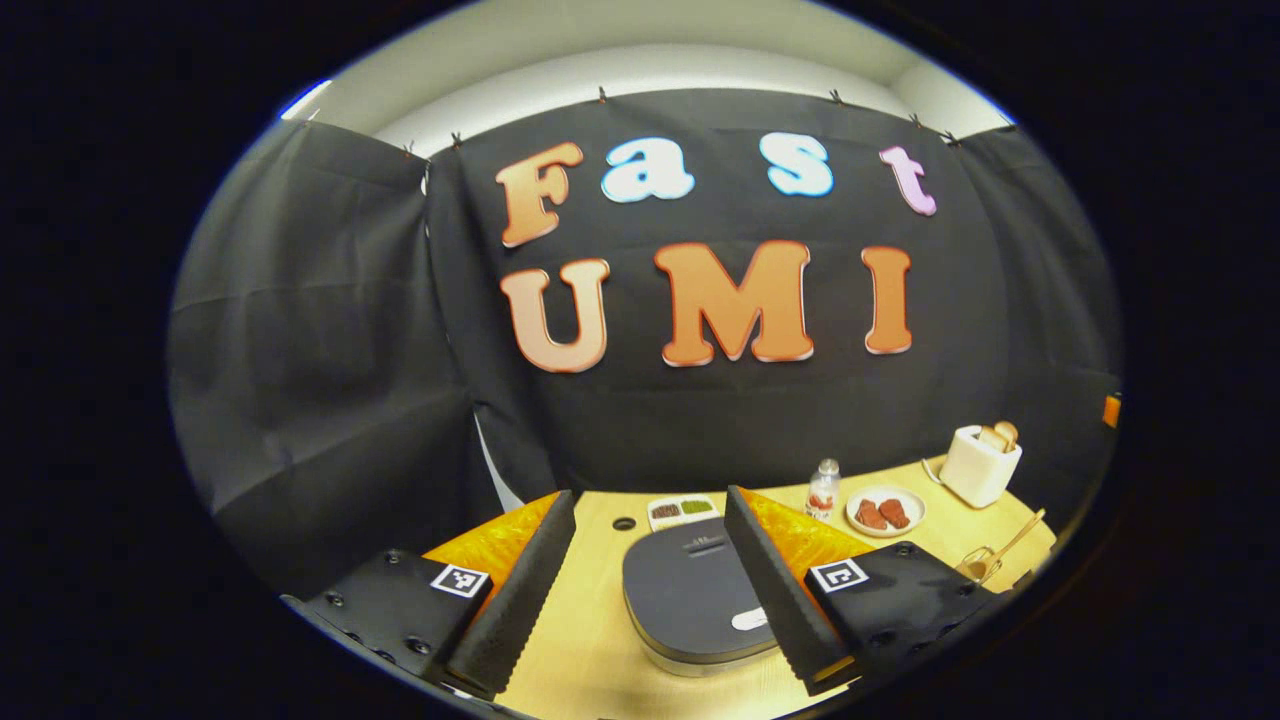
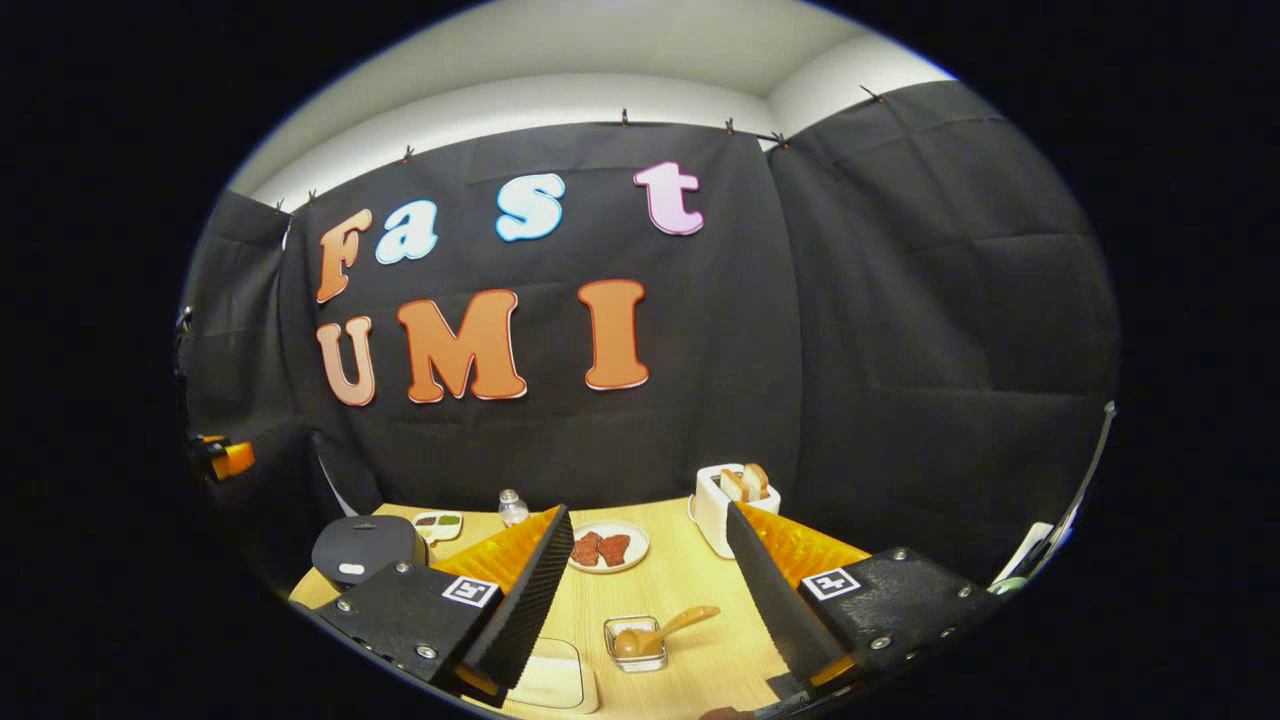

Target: Close the left gripper, press the button to open the rice cooker; take a wooden spoon from the chopstick holder with the right hand, scoop a spoonful of rice and pour it into the rice cooker, then put the wooden spoon back into the chopstick holder.

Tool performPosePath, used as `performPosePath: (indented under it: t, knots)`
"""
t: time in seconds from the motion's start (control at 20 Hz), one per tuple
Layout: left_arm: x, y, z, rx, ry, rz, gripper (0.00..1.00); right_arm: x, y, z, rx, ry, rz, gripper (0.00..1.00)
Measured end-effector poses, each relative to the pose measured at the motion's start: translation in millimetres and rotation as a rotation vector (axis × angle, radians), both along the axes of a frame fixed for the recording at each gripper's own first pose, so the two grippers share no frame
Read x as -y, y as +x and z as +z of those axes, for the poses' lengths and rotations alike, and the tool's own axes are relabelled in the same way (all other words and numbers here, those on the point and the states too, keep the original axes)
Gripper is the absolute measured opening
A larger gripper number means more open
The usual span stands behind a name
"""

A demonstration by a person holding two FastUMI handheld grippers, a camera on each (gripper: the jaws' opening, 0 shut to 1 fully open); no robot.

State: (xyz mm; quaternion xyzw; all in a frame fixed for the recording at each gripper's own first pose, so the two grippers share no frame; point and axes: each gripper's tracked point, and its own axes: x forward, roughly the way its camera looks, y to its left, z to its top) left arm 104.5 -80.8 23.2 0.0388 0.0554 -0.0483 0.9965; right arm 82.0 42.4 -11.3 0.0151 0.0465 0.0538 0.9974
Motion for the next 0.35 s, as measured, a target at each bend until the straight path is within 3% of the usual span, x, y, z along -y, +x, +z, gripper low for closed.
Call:
performPosePath:
  t: [0.15, 0.2, 0.35]
  knots:
    - [-19, -25, 59, 0.074, 0.011, -0.009, 1.00, -8, -2, 26, 0.041, -0.030, 0.027, 0.95]
    - [-30, -32, 76, 0.106, 0.011, 0.002, 1.00, -10, -3, 35, 0.058, -0.034, 0.032, 1.00]
    - [-49, -53, 96, 0.146, -0.019, 0.028, 1.00, -16, -9, 45, 0.080, -0.020, 0.050, 1.00]
